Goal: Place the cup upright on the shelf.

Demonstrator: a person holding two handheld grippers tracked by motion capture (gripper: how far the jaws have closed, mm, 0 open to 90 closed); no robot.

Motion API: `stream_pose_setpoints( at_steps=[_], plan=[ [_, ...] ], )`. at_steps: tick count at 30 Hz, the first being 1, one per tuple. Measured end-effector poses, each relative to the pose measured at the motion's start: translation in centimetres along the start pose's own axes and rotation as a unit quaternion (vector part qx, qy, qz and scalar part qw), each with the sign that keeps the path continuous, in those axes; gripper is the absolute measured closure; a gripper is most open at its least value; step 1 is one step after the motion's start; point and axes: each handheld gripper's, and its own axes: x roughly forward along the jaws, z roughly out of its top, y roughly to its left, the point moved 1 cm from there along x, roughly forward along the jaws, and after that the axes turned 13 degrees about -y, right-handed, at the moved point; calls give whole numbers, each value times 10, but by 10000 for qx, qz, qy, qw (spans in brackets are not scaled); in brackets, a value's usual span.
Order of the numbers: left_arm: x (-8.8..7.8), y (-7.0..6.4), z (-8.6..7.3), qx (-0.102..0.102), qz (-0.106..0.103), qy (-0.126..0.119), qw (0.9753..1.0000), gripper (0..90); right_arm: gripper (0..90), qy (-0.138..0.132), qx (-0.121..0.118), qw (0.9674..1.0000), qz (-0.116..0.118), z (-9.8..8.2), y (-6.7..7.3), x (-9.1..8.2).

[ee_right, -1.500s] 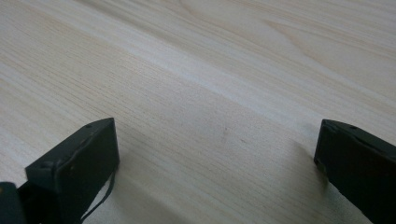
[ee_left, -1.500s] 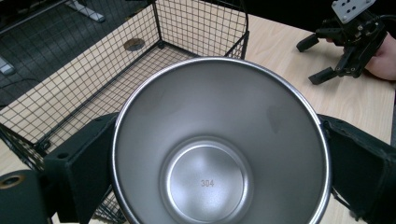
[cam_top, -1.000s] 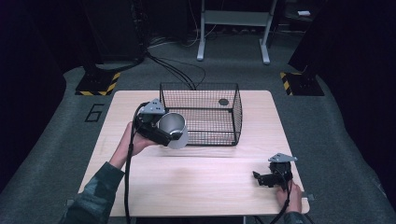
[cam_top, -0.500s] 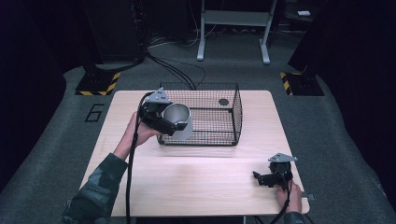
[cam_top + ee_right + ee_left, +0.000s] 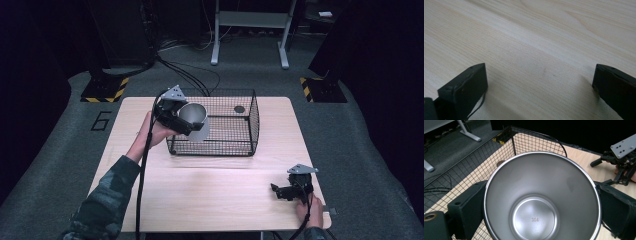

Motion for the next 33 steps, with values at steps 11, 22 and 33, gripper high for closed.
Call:
stream_pose_setpoints(
  at_steps=[11, 22, 33],
  plan=[
    [21, 16, -1, -87, 48, 111, 9999, 62, 0, -17, -38, 10000, 15, 0, 0, 0],
    [47, 30, -5, -131, 83, 292, 9995, 62, 0, -19, -56, 10000, 17, 0, -1, 0],
    [72, 39, -14, -140, 119, 516, 9985, 62, 0, 3, -54, 10000, 35, 0, -1, 0]
  ],
)
